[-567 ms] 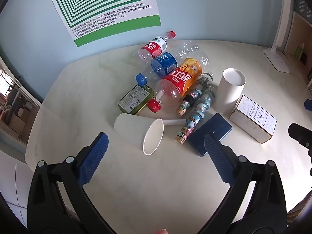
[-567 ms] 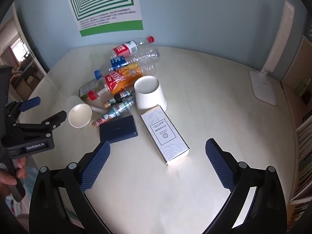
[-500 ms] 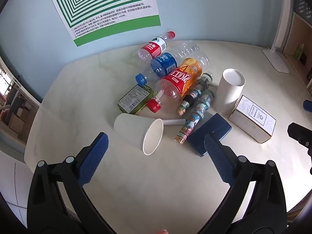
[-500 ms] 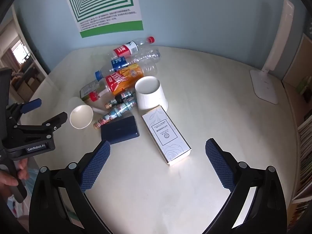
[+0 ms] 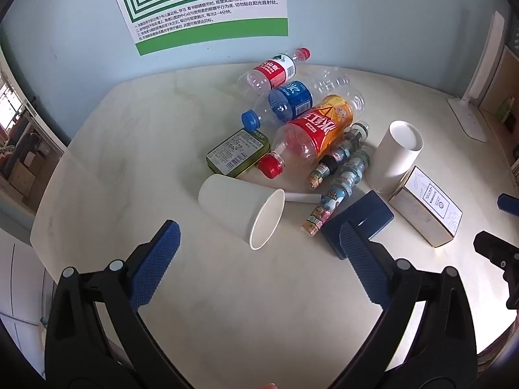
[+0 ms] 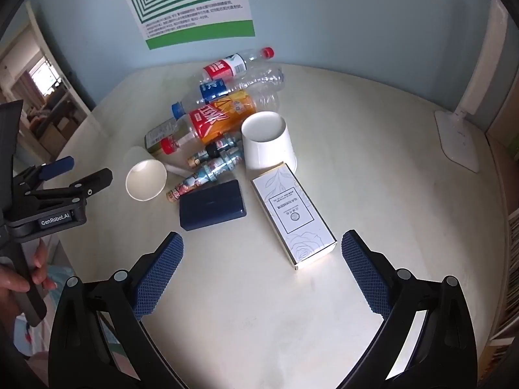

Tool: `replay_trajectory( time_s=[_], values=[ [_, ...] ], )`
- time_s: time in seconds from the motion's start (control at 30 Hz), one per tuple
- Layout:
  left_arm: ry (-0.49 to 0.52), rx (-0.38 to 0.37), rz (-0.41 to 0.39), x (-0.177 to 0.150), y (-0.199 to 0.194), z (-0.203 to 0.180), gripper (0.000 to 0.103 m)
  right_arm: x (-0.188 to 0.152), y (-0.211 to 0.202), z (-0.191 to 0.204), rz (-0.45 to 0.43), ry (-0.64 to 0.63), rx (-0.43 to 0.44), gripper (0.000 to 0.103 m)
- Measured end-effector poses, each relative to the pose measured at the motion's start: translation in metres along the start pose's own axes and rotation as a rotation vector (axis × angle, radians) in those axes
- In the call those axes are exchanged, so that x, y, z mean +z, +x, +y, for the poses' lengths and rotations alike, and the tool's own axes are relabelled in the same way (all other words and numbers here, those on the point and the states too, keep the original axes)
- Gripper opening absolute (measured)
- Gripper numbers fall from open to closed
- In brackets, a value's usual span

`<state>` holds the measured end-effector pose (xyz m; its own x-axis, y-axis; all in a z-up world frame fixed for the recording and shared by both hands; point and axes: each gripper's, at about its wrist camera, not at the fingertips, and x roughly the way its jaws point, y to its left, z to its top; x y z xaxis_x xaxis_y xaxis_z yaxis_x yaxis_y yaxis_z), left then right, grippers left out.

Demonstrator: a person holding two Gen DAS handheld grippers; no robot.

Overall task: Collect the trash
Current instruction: 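Move the right gripper toward the white box while the left gripper approaches the white paper cup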

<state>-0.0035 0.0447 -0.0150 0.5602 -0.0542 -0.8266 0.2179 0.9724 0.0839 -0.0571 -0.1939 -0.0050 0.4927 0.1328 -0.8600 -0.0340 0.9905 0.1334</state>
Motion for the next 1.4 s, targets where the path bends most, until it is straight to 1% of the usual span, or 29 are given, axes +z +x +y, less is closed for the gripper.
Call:
replay_trajectory(
  time_s=[0.2, 0.67, 1.1, 1.23, 1.3, 1.4],
  values=[
    [0.004, 0.016, 0.03, 0.006, 0.001, -0.007, 0.096, -0.001, 0.005, -0.002, 0.002, 0.006, 0.003, 0.097],
    [0.023, 0.033, 0.054, 0.006, 0.01, -0.006, 0.096, 0.002, 0.013, -0.003, 0.025, -0.004, 0.009, 0.097],
    [0.012, 0.019, 0.068, 0.006, 0.019, 0.0, 0.096, 0.004, 0.021, -0.002, 0.047, -0.019, -0.003, 0.097],
    [0.009, -0.005, 0.066, 0.005, 0.025, 0.004, 0.096, 0.003, 0.027, -0.003, 0.061, -0.033, -0.009, 0.097],
    [0.004, -0.01, 0.08, 0.005, 0.032, 0.008, 0.096, 0.003, 0.031, -0.004, 0.067, -0.036, -0.012, 0.097],
    [0.016, 0.004, 0.106, 0.003, 0.044, 0.013, 0.096, 0.004, 0.037, -0.006, 0.08, -0.041, -0.016, 0.097]
  ],
)
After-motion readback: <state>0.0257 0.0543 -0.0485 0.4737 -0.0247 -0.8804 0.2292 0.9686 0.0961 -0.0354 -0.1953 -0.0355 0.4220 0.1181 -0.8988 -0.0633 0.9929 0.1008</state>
